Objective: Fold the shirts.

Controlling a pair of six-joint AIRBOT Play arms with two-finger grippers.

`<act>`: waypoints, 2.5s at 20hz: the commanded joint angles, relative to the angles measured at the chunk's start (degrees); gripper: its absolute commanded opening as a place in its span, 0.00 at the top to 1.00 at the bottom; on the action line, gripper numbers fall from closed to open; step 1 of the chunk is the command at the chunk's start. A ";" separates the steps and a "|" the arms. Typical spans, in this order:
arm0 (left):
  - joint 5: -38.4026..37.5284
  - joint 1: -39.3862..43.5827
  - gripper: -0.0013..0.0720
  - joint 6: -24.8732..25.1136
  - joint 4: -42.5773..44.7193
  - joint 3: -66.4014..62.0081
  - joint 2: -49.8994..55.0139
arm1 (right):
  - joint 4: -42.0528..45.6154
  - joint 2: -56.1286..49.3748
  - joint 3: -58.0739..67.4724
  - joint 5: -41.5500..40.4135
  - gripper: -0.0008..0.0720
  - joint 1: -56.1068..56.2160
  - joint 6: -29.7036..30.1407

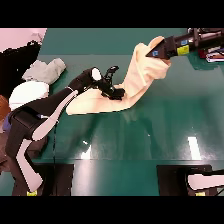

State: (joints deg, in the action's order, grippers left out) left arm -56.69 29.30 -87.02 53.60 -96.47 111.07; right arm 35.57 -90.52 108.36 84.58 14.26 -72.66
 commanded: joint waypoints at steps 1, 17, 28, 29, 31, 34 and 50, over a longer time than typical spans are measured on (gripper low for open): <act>-1.11 -0.46 0.95 1.14 0.11 -0.11 -0.59 | 0.07 -1.73 2.97 -0.79 0.97 4.04 -0.04; -17.51 -27.63 0.94 3.43 13.70 -0.63 -24.79 | -8.92 -14.97 4.94 -16.04 0.97 24.06 10.51; -23.82 -36.79 0.94 4.96 13.68 -0.59 -33.64 | 5.60 -14.12 -1.09 -21.05 0.38 24.68 9.77; -24.70 -36.79 0.94 4.94 13.60 -0.59 -33.62 | 8.02 -12.15 -3.85 -19.61 0.38 21.99 8.09; -24.83 -36.79 0.94 4.92 13.46 -0.59 -33.62 | 10.69 -8.57 -10.12 -17.92 0.38 16.02 5.05; -24.85 -36.79 0.94 4.92 13.18 -0.59 -33.62 | 11.04 -5.35 -20.31 -17.79 0.37 7.54 2.05; -24.20 -36.79 0.94 4.87 10.43 -0.59 -33.57 | -8.41 -28.02 -12.15 -15.91 0.52 17.22 2.16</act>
State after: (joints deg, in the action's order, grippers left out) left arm -80.73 -7.46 -82.13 65.73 -97.08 77.49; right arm 31.20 -114.17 90.87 68.29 28.47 -70.41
